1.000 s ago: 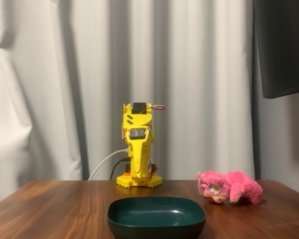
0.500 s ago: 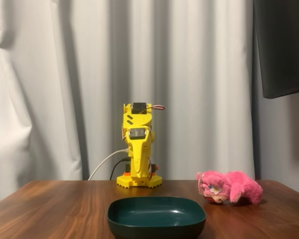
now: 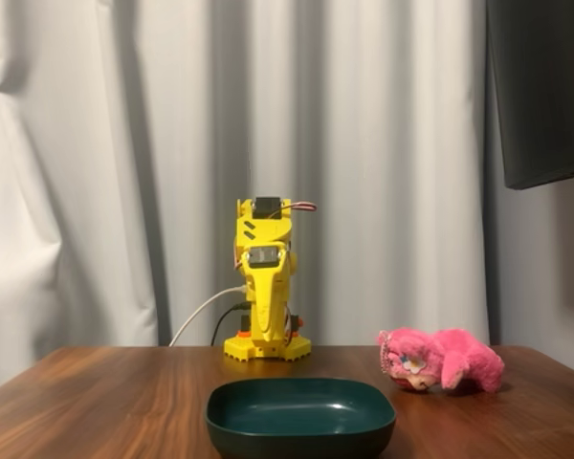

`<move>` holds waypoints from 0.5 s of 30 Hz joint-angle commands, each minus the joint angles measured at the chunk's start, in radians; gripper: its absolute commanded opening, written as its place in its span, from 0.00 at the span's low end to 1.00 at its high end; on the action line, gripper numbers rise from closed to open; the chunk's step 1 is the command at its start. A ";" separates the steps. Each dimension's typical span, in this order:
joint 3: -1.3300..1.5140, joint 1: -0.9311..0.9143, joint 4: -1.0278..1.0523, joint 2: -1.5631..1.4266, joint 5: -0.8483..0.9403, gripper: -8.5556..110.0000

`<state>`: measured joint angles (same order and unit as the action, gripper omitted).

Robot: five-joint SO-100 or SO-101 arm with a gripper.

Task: Grasp a strawberry bear and put it in the bin.

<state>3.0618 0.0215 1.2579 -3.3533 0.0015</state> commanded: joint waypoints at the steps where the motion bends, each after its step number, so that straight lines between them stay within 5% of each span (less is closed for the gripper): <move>1: -0.005 -0.014 0.000 -0.031 0.000 0.15; 15: -0.005 0.025 -0.015 -0.031 0.008 0.22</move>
<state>3.0618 0.0092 1.2579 -3.3533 0.0015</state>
